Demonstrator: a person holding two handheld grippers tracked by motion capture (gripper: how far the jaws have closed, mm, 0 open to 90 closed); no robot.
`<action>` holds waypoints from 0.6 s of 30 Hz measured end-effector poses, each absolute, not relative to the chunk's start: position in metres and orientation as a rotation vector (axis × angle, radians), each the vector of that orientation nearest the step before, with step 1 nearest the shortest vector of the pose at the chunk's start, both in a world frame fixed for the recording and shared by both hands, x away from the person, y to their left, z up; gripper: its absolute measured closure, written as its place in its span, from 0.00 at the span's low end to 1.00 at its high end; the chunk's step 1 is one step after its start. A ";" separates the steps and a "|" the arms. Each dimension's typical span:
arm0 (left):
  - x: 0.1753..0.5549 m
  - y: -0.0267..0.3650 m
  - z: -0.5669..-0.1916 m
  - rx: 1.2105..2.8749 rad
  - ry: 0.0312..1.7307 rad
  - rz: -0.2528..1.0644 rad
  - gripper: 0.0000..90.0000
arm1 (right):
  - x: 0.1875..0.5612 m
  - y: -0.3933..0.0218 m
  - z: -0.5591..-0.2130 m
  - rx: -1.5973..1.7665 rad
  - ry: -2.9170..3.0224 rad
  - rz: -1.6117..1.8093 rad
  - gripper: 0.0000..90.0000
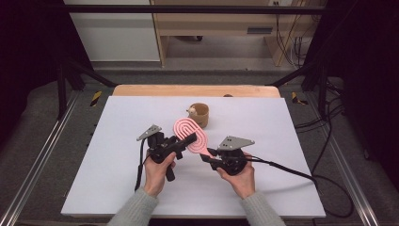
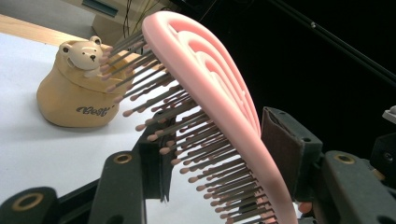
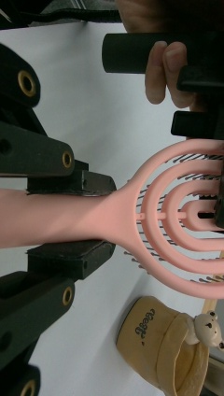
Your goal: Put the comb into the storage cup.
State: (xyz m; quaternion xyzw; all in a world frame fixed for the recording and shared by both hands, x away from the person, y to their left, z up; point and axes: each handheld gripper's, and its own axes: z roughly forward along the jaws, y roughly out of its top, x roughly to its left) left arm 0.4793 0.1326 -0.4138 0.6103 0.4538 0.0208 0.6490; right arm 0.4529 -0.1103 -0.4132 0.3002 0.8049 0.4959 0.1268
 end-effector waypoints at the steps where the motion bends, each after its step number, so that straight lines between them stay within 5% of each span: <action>1: 0.479 0.133 -0.414 1.389 1.032 0.047 0.52 | 0.453 -0.110 -0.413 0.874 2.342 1.443 0.77; 18: 0.477 0.132 -0.413 1.349 1.065 0.023 0.59 | 0.453 -0.110 -0.414 0.853 2.338 1.444 0.77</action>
